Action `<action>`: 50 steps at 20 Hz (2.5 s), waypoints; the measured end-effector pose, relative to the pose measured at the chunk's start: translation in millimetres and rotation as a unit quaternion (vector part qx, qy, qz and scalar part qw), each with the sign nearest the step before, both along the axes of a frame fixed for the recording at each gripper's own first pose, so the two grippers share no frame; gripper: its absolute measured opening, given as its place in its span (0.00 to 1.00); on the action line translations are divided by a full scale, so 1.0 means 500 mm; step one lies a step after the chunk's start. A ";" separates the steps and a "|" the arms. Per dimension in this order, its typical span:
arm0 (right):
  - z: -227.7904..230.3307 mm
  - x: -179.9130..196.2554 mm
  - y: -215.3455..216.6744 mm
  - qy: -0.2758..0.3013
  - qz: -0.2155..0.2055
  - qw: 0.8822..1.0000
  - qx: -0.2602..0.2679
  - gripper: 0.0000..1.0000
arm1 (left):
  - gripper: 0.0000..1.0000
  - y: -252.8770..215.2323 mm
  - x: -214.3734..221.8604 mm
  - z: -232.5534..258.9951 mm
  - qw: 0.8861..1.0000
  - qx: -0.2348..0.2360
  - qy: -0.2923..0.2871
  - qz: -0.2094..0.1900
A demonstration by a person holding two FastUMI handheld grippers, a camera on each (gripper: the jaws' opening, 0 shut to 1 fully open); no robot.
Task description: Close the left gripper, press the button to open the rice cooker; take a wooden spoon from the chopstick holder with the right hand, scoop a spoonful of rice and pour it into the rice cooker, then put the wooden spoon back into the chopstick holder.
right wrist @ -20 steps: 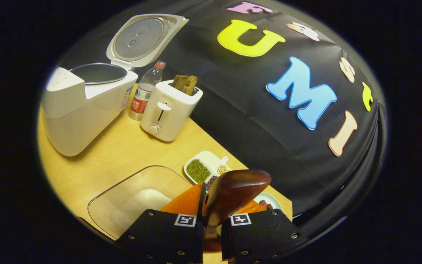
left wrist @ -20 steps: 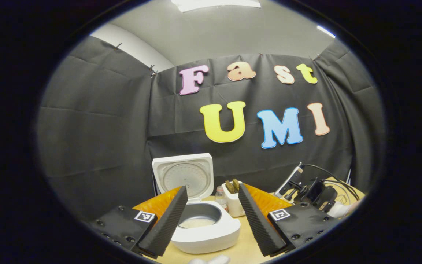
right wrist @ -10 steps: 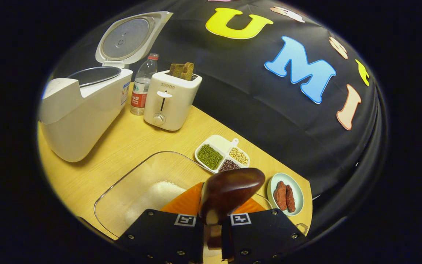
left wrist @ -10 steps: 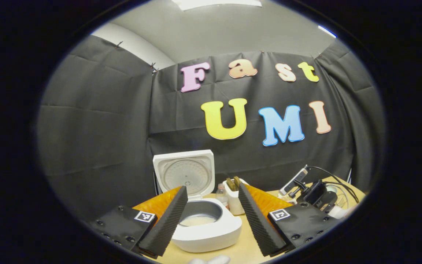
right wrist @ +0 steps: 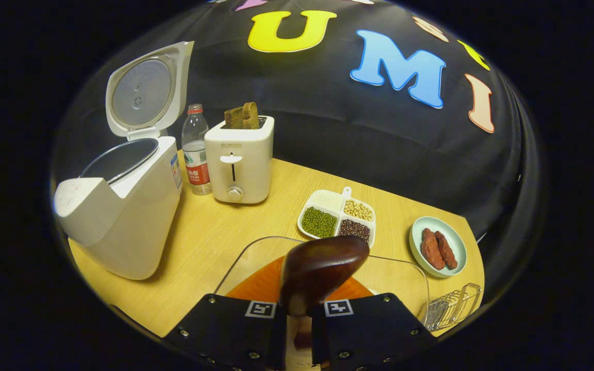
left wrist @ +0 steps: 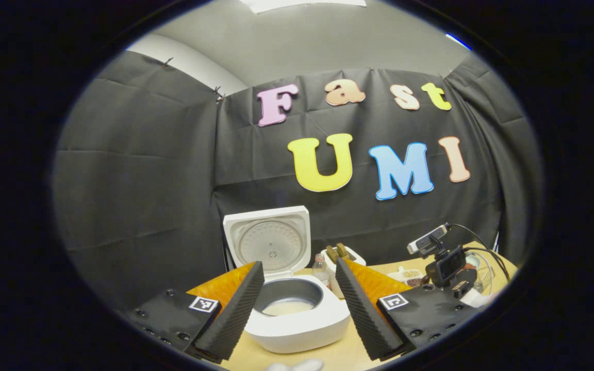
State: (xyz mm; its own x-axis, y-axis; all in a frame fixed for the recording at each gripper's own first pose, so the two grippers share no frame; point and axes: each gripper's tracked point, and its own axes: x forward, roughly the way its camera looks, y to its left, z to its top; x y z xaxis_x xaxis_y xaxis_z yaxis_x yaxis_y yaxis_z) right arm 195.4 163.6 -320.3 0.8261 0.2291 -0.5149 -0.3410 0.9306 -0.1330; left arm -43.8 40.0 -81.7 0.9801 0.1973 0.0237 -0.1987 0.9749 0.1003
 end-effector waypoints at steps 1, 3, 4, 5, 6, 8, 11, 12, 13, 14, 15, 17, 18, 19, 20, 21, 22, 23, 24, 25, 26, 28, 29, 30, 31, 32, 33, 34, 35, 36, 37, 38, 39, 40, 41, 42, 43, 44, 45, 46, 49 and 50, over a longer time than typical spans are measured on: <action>-0.001 0.001 0.004 0.005 -0.005 1.000 0.015 0.20 | 0.98 0.001 0.000 0.005 1.000 0.001 0.000 0.000; 0.000 -0.001 0.011 0.017 -0.015 0.998 0.053 0.20 | 0.99 0.006 -0.003 0.010 1.000 0.005 -0.002 0.000; 0.003 -0.004 0.009 0.026 -0.021 0.997 0.071 0.19 | 0.99 0.008 -0.004 0.011 1.000 0.007 -0.002 0.001; 0.001 -0.002 0.004 0.034 -0.030 0.995 0.091 0.19 | 0.99 0.010 -0.005 0.011 1.000 0.007 -0.002 0.002; 0.003 0.000 -0.001 0.041 -0.040 0.992 0.114 0.20 | 0.98 0.012 -0.005 0.010 1.000 0.008 0.000 0.003; 0.005 0.003 -0.010 0.060 -0.058 0.982 0.172 0.19 | 0.95 0.014 -0.007 0.008 1.000 0.003 0.003 0.003; 0.002 0.010 -0.029 0.091 -0.091 0.956 0.263 0.20 | 0.95 0.011 -0.005 -0.008 1.000 0.003 0.014 0.003; -0.002 0.007 -0.039 0.102 -0.099 0.948 0.286 0.19 | 0.97 0.008 -0.005 -0.007 1.000 0.004 0.014 0.002; -0.002 0.008 -0.044 0.109 -0.107 0.940 0.306 0.19 | 0.99 0.006 -0.006 -0.005 1.000 0.005 0.014 0.002; -0.003 0.010 -0.046 0.116 -0.111 0.931 0.327 0.20 | 0.99 0.003 -0.005 -0.003 1.000 0.007 0.013 0.001; -0.003 0.011 -0.048 0.123 -0.112 0.922 0.350 0.20 | 0.99 -0.002 -0.003 0.002 1.000 0.007 0.012 0.000; 0.002 0.009 -0.057 0.131 -0.125 0.902 0.391 0.19 | 0.99 -0.010 0.003 0.002 1.000 0.008 0.012 -0.002; 0.003 0.010 -0.059 0.136 -0.128 0.893 0.410 0.19 | 0.99 -0.014 0.005 0.002 1.000 0.009 0.014 -0.001; 0.005 0.012 -0.064 0.141 -0.133 0.883 0.428 0.19 | 0.99 -0.018 0.005 0.000 1.000 0.008 0.015 -0.003; 0.008 0.014 -0.068 0.146 -0.137 0.873 0.445 0.19 | 0.99 -0.023 0.006 0.007 1.000 0.009 0.015 -0.003; 0.016 0.017 -0.074 0.147 -0.140 0.862 0.464 0.19 | 0.99 -0.027 0.006 0.011 1.000 0.010 0.015 -0.004; 0.029 0.018 -0.082 0.143 -0.143 0.854 0.479 0.19 | 0.99 -0.032 0.004 0.016 1.000 0.013 0.014 -0.006; 0.039 0.021 -0.089 0.143 -0.142 0.842 0.500 0.19 | 0.99 -0.034 0.005 0.022 1.000 0.017 0.013 -0.007; 0.047 0.021 -0.093 0.146 -0.146 0.830 0.518 0.19 | 0.99 -0.036 0.005 0.022 1.000 0.021 0.013 -0.007; 0.058 0.025 -0.101 0.145 -0.150 0.815 0.541 0.19 | 0.99 -0.041 0.007 0.029 1.000 0.024 0.012 -0.009; 0.060 0.027 -0.109 0.147 -0.154 0.805 0.554 0.19 | 0.99 -0.045 0.004 0.036 1.000 0.025 0.012 -0.010; 0.072 0.031 -0.129 0.143 -0.162 0.785 0.581 0.19 | 0.99 -0.052 0.004 0.043 1.000 0.027 0.010 -0.012; 0.076 0.033 -0.140 0.143 -0.167 0.777 0.589 0.19 | 0.99 -0.055 0.003 0.050 0.999 0.030 0.009 -0.012; 0.076 0.034 -0.148 0.143 -0.170 0.768 0.600 0.19 | 0.98 -0.058 0.001 0.055 0.999 0.034 0.006 -0.012; 0.076 0.034 -0.160 0.142 -0.175 0.761 0.608 0.19 | 0.98 -0.059 0.000 0.065 0.999 0.037 0.004 -0.012; 0.081 0.032 -0.167 0.140 -0.176 0.754 0.617 0.19 | 0.97 -0.061 0.000 0.067 0.999 0.040 0.002 -0.014; 0.084 0.033 -0.174 0.140 -0.177 0.745 0.628 0.19 | 0.97 -0.063 0.001 0.070 0.999 0.042 0.001 -0.014; 0.084 0.030 -0.181 0.140 -0.180 0.739 0.633 0.19 | 0.97 -0.067 0.001 0.074 0.999 0.043 0.000 -0.015; 0.084 0.030 -0.187 0.139 -0.182 0.736 0.637 0.19 | 0.96 -0.069 -0.001 0.074 0.999 0.043 -0.001 -0.016; 0.085 0.030 -0.190 0.138 -0.183 0.734 0.639 0.19 | 0.96 -0.071 -0.001 0.076 0.999 0.042 0.000 -0.016; 0.087 0.030 -0.192 0.138 -0.183 0.734 0.640 0.19 | 0.95 -0.075 0.001 0.078 0.999 0.040 0.000 -0.019; 0.094 0.030 -0.195 0.137 -0.181 0.730 0.644 0.19 | 0.95 -0.075 -0.001 0.076 0.999 0.038 0.000 -0.019; 0.099 0.030 -0.195 0.136 -0.179 0.729 0.647 0.19 | 0.95 -0.074 -0.001 0.076 0.999 0.038 0.000 -0.019; 0.106 0.029 -0.197 0.133 -0.178 0.727 0.650 0.19 | 0.96 -0.074 0.000 0.075 0.999 0.038 0.001 -0.018; 0.112 0.030 -0.200 0.131 -0.178 0.727 0.651 0.19 | 0.96 -0.075 0.000 0.076 0.999 0.038 0.003 -0.019; 0.121 0.028 -0.200 0.127 -0.178 0.728 0.649 0.19 | 0.96 -0.074 -0.001 0.075 0.999 0.039 0.004 -0.018; 0.130 0.027 -0.201 0.125 -0.176 0.729 0.649 0.19 | 0.97 -0.075 -0.004 0.076 0.999 0.040 0.003 -0.019; 0.143 0.026 -0.195 0.124 -0.173 0.726 0.654 0.19 | 0.97 -0.073 -0.006 0.079 0.999 0.041 0.002 -0.019; 0.158 0.026 -0.191 0.125 -0.171 0.721 0.660 0.19 | 0.97 -0.071 -0.010 0.079 0.999 0.042 0.000 -0.021; 0.171 0.023 -0.187 0.127 -0.170 0.716 0.666 0.19 | 0.99 -0.070 -0.010 0.080 0.999 0.043 0.001 -0.024; 0.220 0.018 -0.157 0.121 -0.156 0.721 0.664 0.19 | 0.97 -0.044 -0.019 0.089 0.999 0.039 -0.007 -0.021; 0.237 0.015 -0.142 0.121 -0.151 0.724 0.662 0.19 | 0.98 -0.034 -0.023 0.090 0.999 0.036 -0.009 -0.019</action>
State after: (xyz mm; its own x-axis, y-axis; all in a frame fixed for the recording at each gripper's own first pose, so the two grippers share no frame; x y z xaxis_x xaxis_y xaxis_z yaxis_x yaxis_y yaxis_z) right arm 202.9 92.6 -201.8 0.8642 0.4809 -0.1476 0.0407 0.2256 0.9734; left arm -55.3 23.0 -36.4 0.9862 0.1566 0.0540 -0.1636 0.9721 0.1681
